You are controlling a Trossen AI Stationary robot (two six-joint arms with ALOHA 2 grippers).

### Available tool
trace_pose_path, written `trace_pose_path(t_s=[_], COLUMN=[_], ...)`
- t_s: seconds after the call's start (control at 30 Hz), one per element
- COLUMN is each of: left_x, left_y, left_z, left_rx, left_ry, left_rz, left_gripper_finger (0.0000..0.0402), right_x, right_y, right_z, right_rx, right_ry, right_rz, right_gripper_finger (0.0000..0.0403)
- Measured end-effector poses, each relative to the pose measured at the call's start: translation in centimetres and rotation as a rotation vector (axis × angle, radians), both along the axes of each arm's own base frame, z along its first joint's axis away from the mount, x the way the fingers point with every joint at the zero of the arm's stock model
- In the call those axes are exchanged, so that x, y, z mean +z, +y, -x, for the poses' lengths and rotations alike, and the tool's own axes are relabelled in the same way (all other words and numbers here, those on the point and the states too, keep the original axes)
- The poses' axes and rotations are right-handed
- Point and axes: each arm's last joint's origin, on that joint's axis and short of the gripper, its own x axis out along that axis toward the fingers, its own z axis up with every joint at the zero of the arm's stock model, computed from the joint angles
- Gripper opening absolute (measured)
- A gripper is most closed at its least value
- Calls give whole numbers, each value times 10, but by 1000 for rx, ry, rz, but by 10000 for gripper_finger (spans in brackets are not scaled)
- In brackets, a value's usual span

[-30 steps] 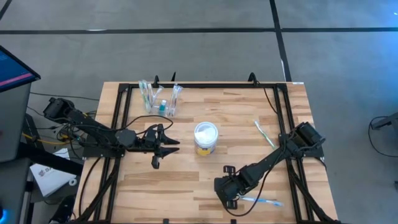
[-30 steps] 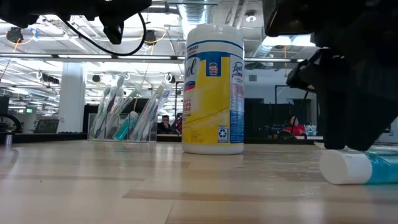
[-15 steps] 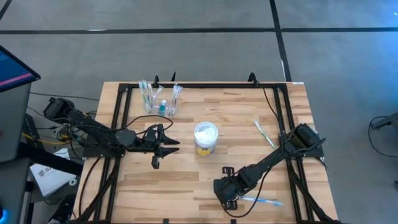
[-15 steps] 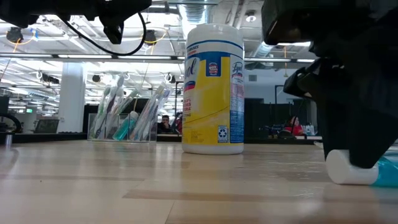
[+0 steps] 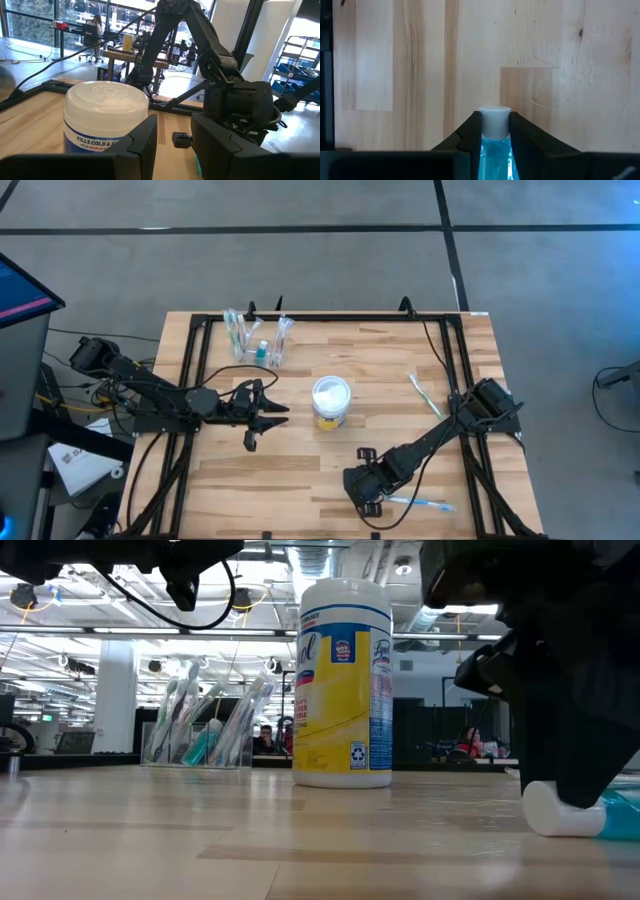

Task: Pick & Place toothbrushing station
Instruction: Put the mouthwash into the transparent organizer

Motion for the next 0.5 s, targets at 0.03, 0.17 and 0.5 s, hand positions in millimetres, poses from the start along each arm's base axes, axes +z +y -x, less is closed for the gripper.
trace_pose_path(t_s=[0.03,0.17,0.5], left_x=[0,0,0], left_y=[0,0,0], left_z=[0,0,0], left_rx=[0,0,0], left_ry=[0,0,0], left_rz=[0,0,0], left_gripper_finger=[114,114,114], right_x=[0,0,-1], right_y=[0,0,0], right_z=[0,0,1], right_rx=[0,4,8], right_ry=[0,7,19], right_rz=[-1,-14,-16], right_gripper_finger=[77,87,111])
